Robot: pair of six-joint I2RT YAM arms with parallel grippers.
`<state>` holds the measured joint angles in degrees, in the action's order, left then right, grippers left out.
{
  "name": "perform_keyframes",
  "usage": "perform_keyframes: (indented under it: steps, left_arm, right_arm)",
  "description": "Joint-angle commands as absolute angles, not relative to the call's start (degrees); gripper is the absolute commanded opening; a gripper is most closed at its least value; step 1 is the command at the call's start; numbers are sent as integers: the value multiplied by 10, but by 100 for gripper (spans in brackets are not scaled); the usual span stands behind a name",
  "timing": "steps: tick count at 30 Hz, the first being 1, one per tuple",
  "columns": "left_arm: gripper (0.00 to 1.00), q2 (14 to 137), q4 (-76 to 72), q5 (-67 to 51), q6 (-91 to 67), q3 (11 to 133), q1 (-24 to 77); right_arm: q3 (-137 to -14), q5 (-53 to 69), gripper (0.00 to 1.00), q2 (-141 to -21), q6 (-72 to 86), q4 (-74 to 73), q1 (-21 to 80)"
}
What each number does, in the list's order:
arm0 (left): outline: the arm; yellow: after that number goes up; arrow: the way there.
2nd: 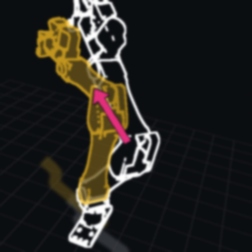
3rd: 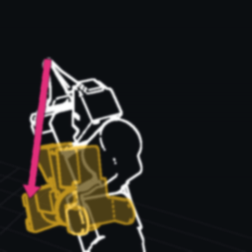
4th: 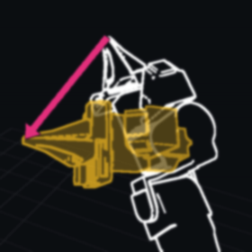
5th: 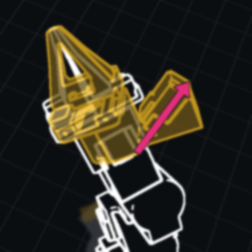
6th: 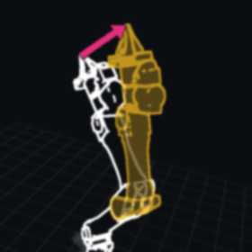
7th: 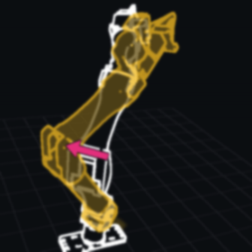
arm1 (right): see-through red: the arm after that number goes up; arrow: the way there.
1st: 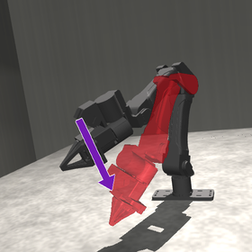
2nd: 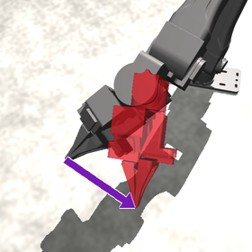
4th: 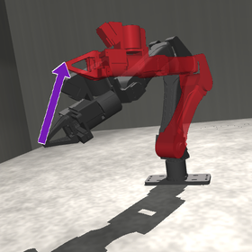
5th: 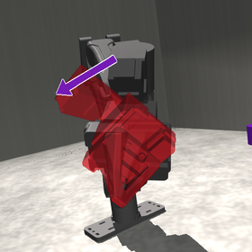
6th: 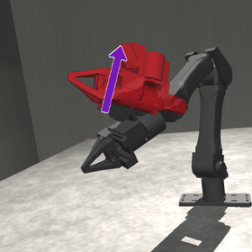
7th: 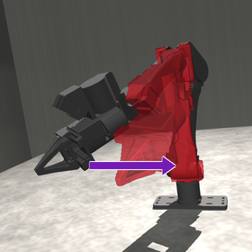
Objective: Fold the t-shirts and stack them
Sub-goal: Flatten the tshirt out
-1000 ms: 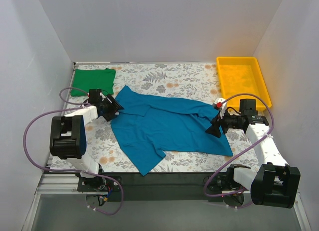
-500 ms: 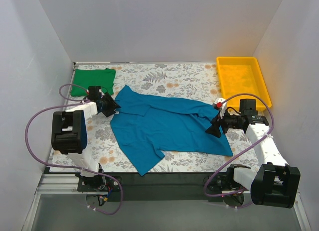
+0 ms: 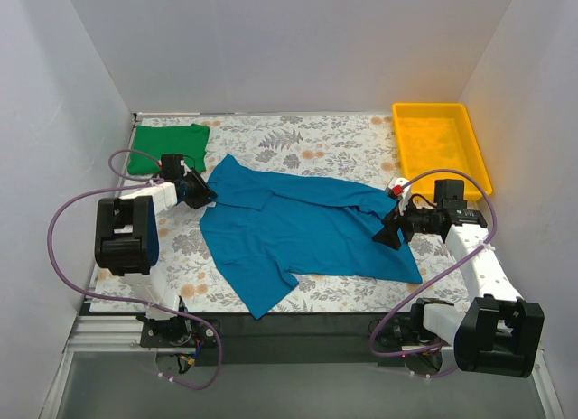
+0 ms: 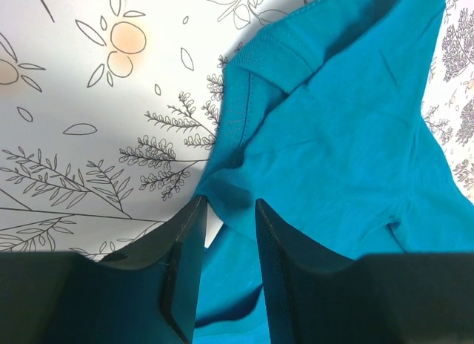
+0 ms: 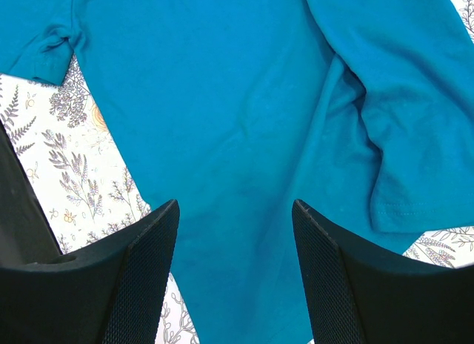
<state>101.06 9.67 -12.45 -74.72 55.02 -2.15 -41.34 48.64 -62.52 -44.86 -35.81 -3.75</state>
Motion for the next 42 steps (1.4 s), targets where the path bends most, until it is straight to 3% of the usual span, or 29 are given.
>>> perform_keyframes:
  steps: [1, 7, 15, 34, 42]
  left_arm:
    - [31, 1019, 100, -112, -731, 566, -24]
    - [26, 1029, 100, -112, -726, 567, -24]
    - [0, 1008, 87, -130, -715, 570, -24]
    - [0, 855, 62, -153, -721, 498, -24]
    - [0, 776, 60, -159, -722, 454, -24]
  right_arm:
    - [-411, 505, 70, -625, -445, -347, -41]
    - [-411, 505, 70, -623, -444, -348, -42]
    - [-410, 508, 70, -621, -445, -349, -46]
    - [-410, 507, 70, -621, -445, -347, -47]
    - [-453, 439, 69, -670, -434, -343, -47]
